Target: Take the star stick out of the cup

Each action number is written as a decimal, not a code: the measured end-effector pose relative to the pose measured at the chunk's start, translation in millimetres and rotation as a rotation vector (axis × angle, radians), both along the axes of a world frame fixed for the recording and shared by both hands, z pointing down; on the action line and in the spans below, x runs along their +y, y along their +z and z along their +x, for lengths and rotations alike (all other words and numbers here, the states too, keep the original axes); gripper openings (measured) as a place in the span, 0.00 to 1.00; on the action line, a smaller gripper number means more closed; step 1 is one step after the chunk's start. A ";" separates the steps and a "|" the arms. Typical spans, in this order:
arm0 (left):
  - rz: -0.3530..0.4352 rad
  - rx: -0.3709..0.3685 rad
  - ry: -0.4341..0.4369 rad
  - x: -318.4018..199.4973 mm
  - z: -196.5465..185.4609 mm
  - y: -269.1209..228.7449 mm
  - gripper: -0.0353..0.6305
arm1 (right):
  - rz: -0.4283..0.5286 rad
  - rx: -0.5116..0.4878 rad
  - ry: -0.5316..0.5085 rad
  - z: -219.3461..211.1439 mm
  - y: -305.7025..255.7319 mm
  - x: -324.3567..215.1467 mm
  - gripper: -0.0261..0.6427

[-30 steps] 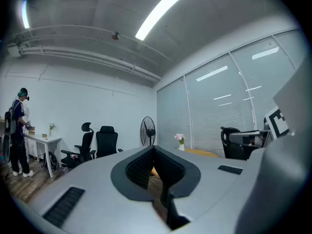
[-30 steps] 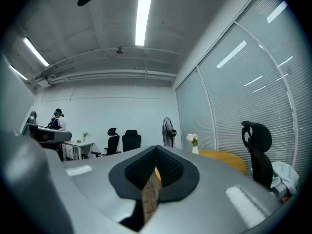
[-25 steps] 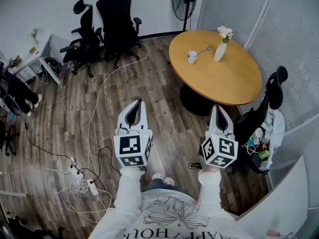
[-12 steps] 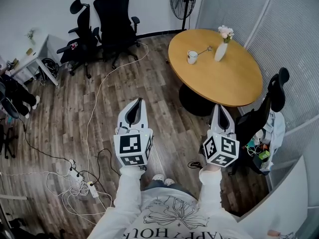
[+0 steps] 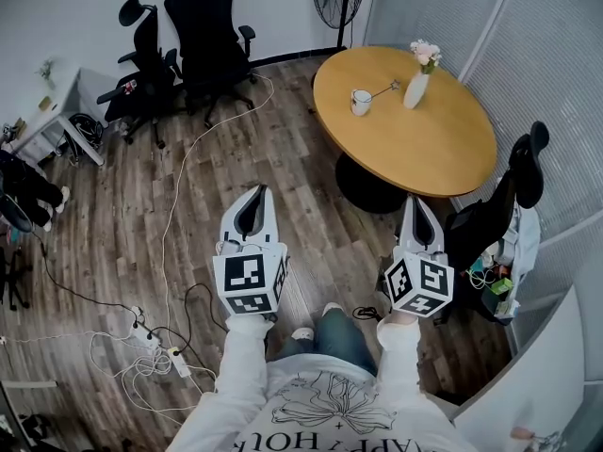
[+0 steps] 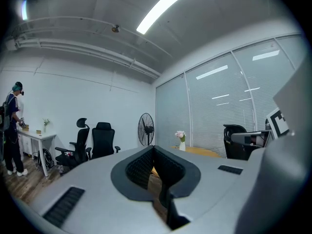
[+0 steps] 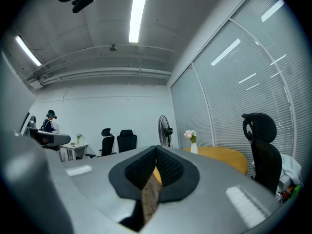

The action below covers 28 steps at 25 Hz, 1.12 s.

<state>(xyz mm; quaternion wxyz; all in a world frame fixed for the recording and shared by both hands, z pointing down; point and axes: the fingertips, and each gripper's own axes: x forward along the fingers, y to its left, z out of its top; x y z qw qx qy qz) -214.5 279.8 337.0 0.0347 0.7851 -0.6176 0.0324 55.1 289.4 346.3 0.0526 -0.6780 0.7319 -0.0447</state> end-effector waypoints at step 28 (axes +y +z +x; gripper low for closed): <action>0.012 -0.007 -0.070 -241.7 84.7 -9.9 0.06 | 0.033 -0.038 -0.109 79.1 -14.2 -264.8 0.13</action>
